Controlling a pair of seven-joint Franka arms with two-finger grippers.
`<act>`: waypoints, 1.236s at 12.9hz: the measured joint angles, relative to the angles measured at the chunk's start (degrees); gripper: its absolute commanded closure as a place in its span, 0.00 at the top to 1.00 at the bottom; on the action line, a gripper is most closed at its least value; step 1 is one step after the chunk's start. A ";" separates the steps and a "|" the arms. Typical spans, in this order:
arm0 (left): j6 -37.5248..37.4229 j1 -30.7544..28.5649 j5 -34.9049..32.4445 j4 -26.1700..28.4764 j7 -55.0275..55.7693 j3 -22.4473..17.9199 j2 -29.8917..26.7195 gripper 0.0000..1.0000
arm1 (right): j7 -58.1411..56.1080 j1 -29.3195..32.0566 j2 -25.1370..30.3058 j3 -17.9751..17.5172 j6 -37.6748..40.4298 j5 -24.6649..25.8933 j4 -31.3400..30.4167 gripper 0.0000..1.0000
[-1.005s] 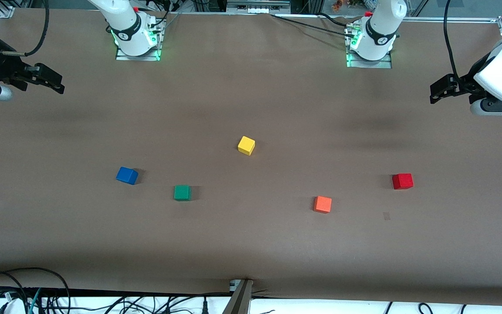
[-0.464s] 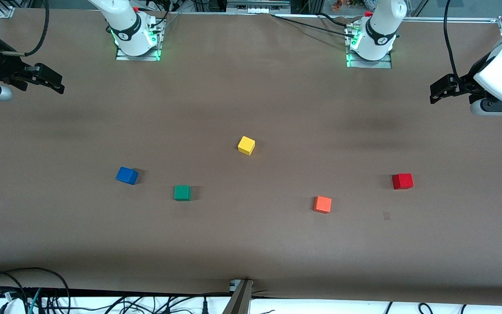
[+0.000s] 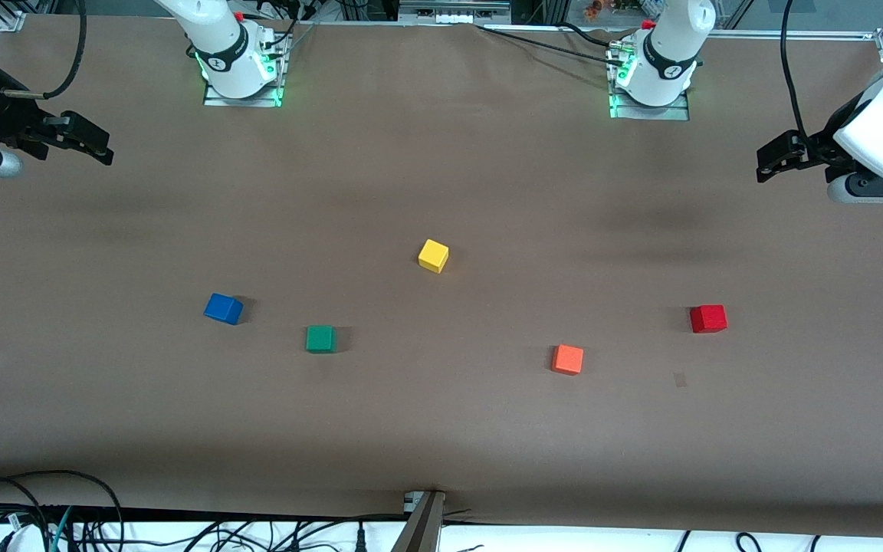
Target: Pass red block to right arm, stack on blue
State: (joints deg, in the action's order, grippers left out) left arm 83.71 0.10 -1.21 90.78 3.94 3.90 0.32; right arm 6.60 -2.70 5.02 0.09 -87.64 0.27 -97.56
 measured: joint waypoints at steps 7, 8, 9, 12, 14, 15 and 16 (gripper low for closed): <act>-0.57 -0.22 0.00 0.75 0.00 -0.33 0.03 1.00 | 0.00 0.00 0.00 0.00 0.00 0.00 0.00 1.00; -0.60 -0.26 0.00 0.80 0.00 -0.39 0.04 1.00 | 0.00 0.00 0.00 0.00 0.00 0.00 0.00 1.00; -0.60 -0.27 0.00 0.81 0.00 -0.44 0.04 1.00 | 0.00 0.00 0.00 0.00 0.00 0.00 0.00 1.00; -0.40 -0.26 0.00 0.87 -0.05 -0.18 0.70 1.00 | 0.00 0.00 0.00 0.00 0.00 0.00 0.00 1.00; 0.69 -0.21 0.00 0.87 -0.06 0.09 1.65 1.00 | 0.00 0.00 0.00 0.00 0.00 0.00 0.00 1.00; 1.00 -0.21 0.00 0.87 -0.09 0.08 1.94 1.00 | 0.00 0.00 0.00 0.00 0.00 0.00 0.00 1.00; 1.16 -0.22 0.00 0.85 -0.10 0.01 2.22 1.00 | 0.00 0.00 0.00 0.00 0.00 0.00 0.00 1.00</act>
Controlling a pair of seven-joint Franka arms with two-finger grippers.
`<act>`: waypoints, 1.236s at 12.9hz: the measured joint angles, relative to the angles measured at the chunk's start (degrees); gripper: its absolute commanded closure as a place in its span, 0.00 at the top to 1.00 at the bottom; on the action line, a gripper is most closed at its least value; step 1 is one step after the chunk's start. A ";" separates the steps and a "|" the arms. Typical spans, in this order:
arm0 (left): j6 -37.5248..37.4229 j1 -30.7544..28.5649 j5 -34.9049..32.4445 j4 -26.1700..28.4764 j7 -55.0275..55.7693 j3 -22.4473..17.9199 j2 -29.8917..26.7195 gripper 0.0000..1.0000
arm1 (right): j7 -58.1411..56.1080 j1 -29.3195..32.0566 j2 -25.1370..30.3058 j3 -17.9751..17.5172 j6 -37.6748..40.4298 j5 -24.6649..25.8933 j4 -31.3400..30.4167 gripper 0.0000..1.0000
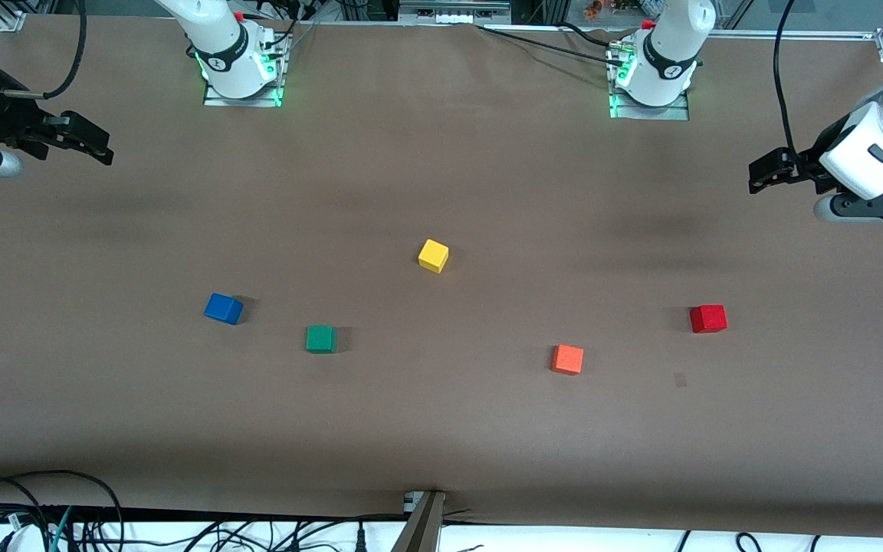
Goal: Pass red block to right arm, stack on blue
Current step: 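Move the left gripper down over the red cube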
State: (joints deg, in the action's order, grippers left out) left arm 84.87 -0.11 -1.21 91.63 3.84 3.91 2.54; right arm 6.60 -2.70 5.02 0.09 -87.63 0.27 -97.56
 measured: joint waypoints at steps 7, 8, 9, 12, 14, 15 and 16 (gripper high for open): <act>1.07 -1.50 0.00 -1.13 -0.15 -0.53 9.99 1.00 | 0.00 0.00 0.00 0.00 0.00 0.00 0.02 1.00; 1.31 -2.31 -0.01 -1.24 -0.82 -0.62 11.31 1.00 | 0.00 0.00 0.00 0.00 0.00 0.00 0.02 1.00; 2.23 -2.92 -0.01 -1.21 -1.38 -0.67 12.63 1.00 | 0.00 0.00 0.00 0.00 0.00 0.00 0.02 1.00; 7.60 -3.63 -0.01 -0.63 -2.03 -0.74 17.53 1.00 | 0.00 0.00 0.00 0.00 0.00 0.00 0.03 1.00; 12.24 -3.63 -0.01 1.22 -2.03 -0.70 19.75 1.00 | 0.00 0.00 0.00 0.00 0.00 0.00 0.03 1.00; 15.26 -3.63 -0.01 2.86 -2.03 -0.69 20.41 1.00 | 0.00 0.00 0.00 0.00 0.00 0.00 0.03 1.00; 18.50 -3.63 -0.01 4.80 -2.03 -0.69 20.86 1.00 | 0.00 0.00 0.00 0.00 0.00 0.00 0.03 1.00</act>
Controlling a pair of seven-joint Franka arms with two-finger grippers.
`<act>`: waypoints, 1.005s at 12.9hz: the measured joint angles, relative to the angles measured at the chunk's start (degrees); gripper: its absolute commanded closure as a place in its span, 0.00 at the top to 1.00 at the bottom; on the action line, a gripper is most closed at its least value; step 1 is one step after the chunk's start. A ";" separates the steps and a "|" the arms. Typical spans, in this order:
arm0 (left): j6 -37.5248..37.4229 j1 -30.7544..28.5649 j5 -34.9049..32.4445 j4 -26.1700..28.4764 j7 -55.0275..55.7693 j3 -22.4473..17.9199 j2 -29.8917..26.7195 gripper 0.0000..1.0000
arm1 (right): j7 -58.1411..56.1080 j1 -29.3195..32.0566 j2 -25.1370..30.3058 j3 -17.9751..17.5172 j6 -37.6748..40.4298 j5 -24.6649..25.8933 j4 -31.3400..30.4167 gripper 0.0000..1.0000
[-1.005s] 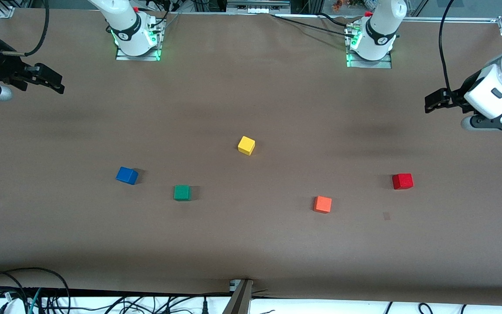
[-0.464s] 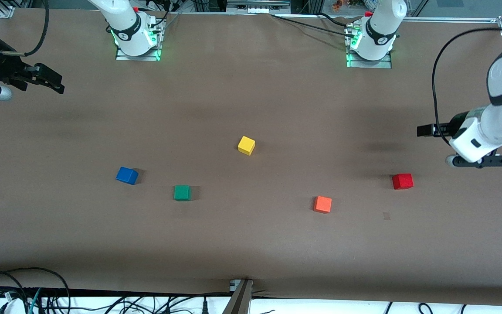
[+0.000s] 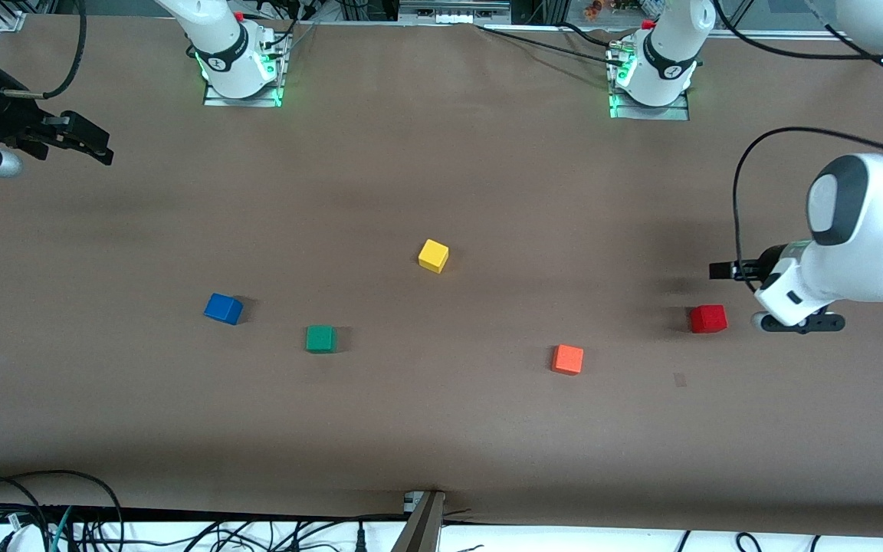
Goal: Pass red block to right arm, stack on blue
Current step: 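Move the left gripper down over the red cube, then close the left gripper on the red cube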
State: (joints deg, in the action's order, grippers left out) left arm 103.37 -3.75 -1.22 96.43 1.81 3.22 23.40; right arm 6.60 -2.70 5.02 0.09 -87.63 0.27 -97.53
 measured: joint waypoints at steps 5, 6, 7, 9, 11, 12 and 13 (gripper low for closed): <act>12.83 -0.52 0.00 5.61 0.00 -0.03 4.41 1.00 | 0.00 0.00 0.00 0.00 0.01 0.00 0.01 1.00; 14.37 -0.64 0.00 5.66 0.00 -0.03 5.56 1.00 | 0.00 0.00 0.00 0.00 0.01 0.00 0.01 1.00; 15.73 -0.70 0.00 5.68 0.00 -0.04 6.54 1.00 | 0.00 0.00 0.00 0.00 0.01 0.00 0.01 1.00; 17.63 -0.76 -0.10 5.68 -0.10 -0.08 7.97 1.00 | 0.00 0.00 0.00 0.00 0.01 0.00 0.01 1.00; 18.74 -1.11 -0.50 5.67 -0.34 -0.20 8.68 1.00 | 0.00 0.00 0.00 0.00 0.01 0.00 0.01 1.00; 19.02 -1.34 -0.61 5.67 -0.54 -0.22 8.80 1.00 | 0.00 0.00 0.00 0.00 0.01 0.00 0.01 1.00; 19.18 -1.49 -0.67 5.67 -0.72 -0.22 8.82 1.00 | 0.00 0.00 0.00 0.00 0.01 0.00 0.01 1.00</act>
State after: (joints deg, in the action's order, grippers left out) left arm 122.55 -5.24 -1.89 102.10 1.08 3.00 32.21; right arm 6.60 -2.70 5.02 0.09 -87.62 0.27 -97.52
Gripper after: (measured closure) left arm 0.000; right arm 0.000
